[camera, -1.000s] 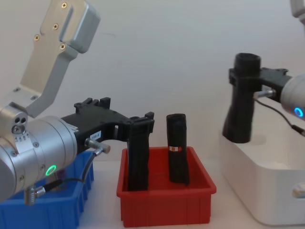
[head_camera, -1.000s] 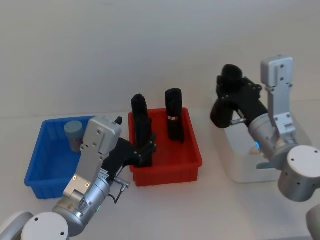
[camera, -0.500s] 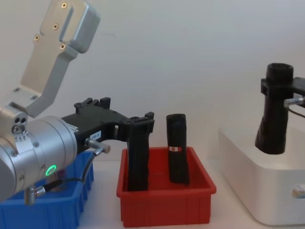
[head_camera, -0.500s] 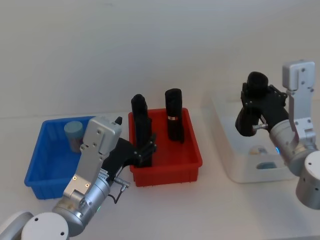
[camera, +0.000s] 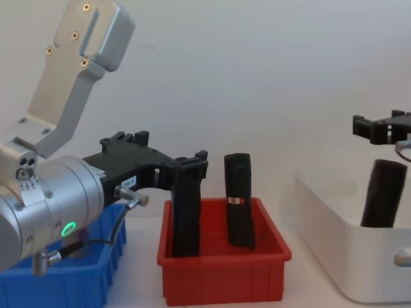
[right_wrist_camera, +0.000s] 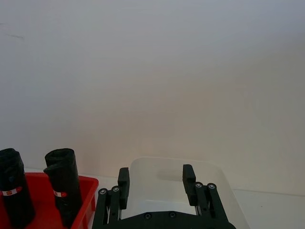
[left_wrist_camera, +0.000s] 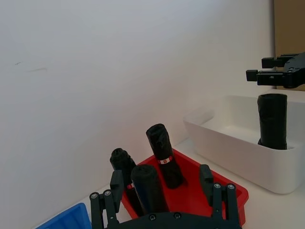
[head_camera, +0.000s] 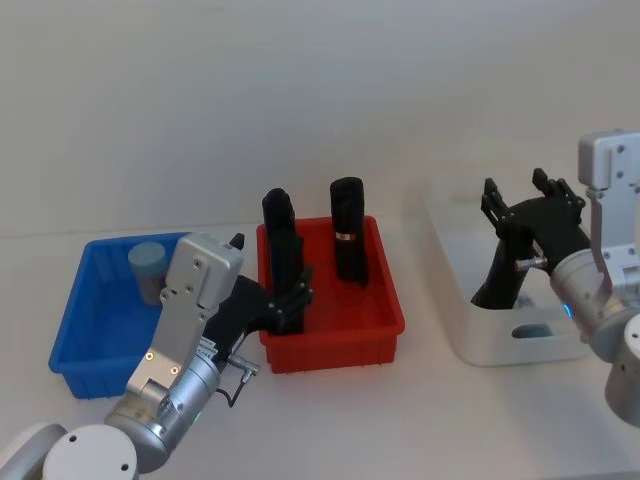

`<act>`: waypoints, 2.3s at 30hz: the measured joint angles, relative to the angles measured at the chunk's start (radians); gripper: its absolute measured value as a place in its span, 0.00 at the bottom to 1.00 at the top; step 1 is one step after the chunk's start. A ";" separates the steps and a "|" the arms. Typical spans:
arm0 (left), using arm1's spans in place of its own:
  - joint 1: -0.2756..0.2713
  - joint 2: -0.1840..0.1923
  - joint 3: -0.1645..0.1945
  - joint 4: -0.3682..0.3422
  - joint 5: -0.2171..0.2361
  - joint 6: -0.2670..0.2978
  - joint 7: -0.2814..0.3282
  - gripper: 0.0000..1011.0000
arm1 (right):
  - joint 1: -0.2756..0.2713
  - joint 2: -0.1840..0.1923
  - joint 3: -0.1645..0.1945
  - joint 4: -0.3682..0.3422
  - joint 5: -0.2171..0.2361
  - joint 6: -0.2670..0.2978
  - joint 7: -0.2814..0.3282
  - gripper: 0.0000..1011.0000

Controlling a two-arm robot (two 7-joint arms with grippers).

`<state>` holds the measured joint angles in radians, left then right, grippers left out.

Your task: Pick the cotton swabs from the blue box and place them into the white box.

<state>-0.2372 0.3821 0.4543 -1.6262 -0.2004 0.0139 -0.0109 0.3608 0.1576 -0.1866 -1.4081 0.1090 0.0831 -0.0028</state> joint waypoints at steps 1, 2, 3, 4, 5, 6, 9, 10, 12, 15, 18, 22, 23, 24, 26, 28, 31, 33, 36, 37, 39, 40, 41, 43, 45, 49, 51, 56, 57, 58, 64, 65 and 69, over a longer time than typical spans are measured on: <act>0.000 0.000 0.000 0.000 0.000 0.000 0.000 0.99 | -0.001 0.000 0.000 -0.001 0.001 0.000 0.001 0.65; 0.000 0.000 0.000 0.000 0.000 0.000 0.000 0.99 | -0.003 0.001 0.001 -0.002 0.002 0.001 0.003 0.69; 0.000 0.000 0.000 0.000 0.000 0.000 0.000 0.99 | -0.003 0.002 0.002 -0.003 0.002 0.001 0.004 0.72; 0.000 0.000 0.000 0.000 0.000 0.000 0.000 0.99 | -0.004 0.002 0.002 -0.003 0.003 0.001 0.004 0.74; 0.000 0.000 0.000 0.000 0.000 0.000 0.000 0.99 | -0.006 0.003 0.003 -0.004 0.004 0.002 0.006 0.76; 0.000 0.000 0.000 0.000 0.000 0.000 0.000 0.99 | -0.006 0.003 0.003 -0.005 0.004 0.002 0.007 0.82; 0.000 0.000 0.000 0.000 0.000 0.000 0.000 0.99 | -0.008 0.004 0.004 -0.007 0.006 0.003 0.009 0.88; 0.000 0.000 0.000 0.000 0.000 0.000 0.000 0.99 | -0.008 0.005 0.004 -0.007 0.006 0.003 0.009 0.92; 0.000 0.000 0.000 0.000 0.000 0.000 0.000 0.99 | -0.009 0.005 0.005 -0.007 0.007 0.004 0.010 0.95; 0.000 0.000 0.000 0.000 0.000 0.000 0.000 0.99 | -0.011 0.006 0.006 -0.008 0.008 0.004 0.012 0.99; 0.000 0.000 0.000 0.000 0.000 0.000 0.000 0.99 | -0.012 0.006 0.006 -0.009 0.009 0.004 0.012 0.99; 0.000 0.000 0.000 0.000 0.000 0.000 0.000 0.99 | -0.013 0.007 0.006 -0.010 0.009 0.005 0.014 0.99; 0.000 0.000 0.000 0.000 0.000 0.000 0.000 0.99 | -0.013 0.007 0.006 -0.010 0.009 0.005 0.014 0.99; 0.000 0.000 0.000 0.000 0.000 0.000 0.000 0.99 | -0.013 0.007 0.006 -0.010 0.009 0.005 0.014 0.99; 0.000 0.000 0.000 0.000 0.000 0.000 0.000 0.99 | -0.014 0.007 0.007 -0.010 0.010 0.005 0.014 0.99; 0.000 0.000 0.000 0.000 0.000 0.000 0.000 0.99 | -0.014 0.007 0.007 -0.010 0.010 0.006 0.014 0.99; 0.000 0.000 0.000 0.000 0.000 0.000 0.000 0.99 | -0.014 0.008 0.007 -0.011 0.010 0.006 0.015 0.99; 0.000 0.000 0.000 0.000 0.000 0.000 0.000 0.99 | -0.014 0.008 0.007 -0.011 0.011 0.006 0.015 0.99; 0.000 0.000 0.000 0.000 0.000 0.000 0.000 0.99 | -0.014 0.008 0.007 -0.011 0.011 0.006 0.015 0.99; 0.000 0.000 0.000 0.000 0.000 0.000 0.000 0.99 | -0.015 0.008 0.008 -0.011 0.011 0.006 0.015 0.99; 0.000 0.000 0.000 0.000 0.000 0.000 0.000 0.99 | -0.015 0.008 0.008 -0.012 0.011 0.006 0.016 0.99; 0.000 0.000 0.000 0.000 0.000 0.000 0.000 0.99 | -0.015 0.008 0.008 -0.012 0.011 0.006 0.016 0.99; 0.000 0.000 0.000 0.000 0.000 0.000 0.000 0.99 | -0.015 0.008 0.008 -0.012 0.011 0.006 0.016 0.99; 0.000 0.000 0.000 0.000 0.000 0.000 0.000 0.99 | -0.015 0.008 0.008 -0.012 0.011 0.006 0.016 0.99; 0.000 0.000 0.000 0.000 0.000 0.000 0.000 0.99 | -0.015 0.008 0.008 -0.012 0.011 0.006 0.016 0.99; 0.000 0.000 0.000 0.000 0.000 0.000 0.000 0.99 | -0.015 0.008 0.007 -0.012 0.011 0.006 0.016 0.99; 0.000 0.000 0.000 0.000 0.000 0.000 0.000 0.99 | -0.015 0.008 0.007 -0.012 0.011 0.006 0.016 0.99; 0.000 0.000 0.000 0.000 0.000 0.000 0.000 0.99 | -0.015 0.008 0.007 -0.012 0.011 0.005 0.016 0.99; 0.000 0.000 0.000 0.000 0.000 0.000 0.000 0.99 | -0.015 0.008 0.007 -0.012 0.011 0.006 0.016 0.99; 0.000 0.000 0.000 0.000 0.000 0.000 0.000 0.99 | -0.015 0.008 0.007 -0.012 0.011 0.005 0.016 0.99; 0.000 0.000 0.000 0.000 0.000 0.000 0.000 0.99 | -0.015 0.008 0.007 -0.012 0.011 0.005 0.016 0.99; 0.000 0.000 0.000 0.000 0.000 0.000 0.000 0.99 | -0.015 0.008 0.007 -0.012 0.011 0.005 0.016 0.99; 0.000 0.000 0.000 0.000 0.000 0.000 0.000 0.99 | -0.015 0.008 0.007 -0.012 0.011 0.005 0.016 0.99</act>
<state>-0.2372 0.3821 0.4542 -1.6262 -0.2004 0.0139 -0.0109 0.3454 0.1657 -0.1791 -1.4198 0.1198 0.0885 0.0130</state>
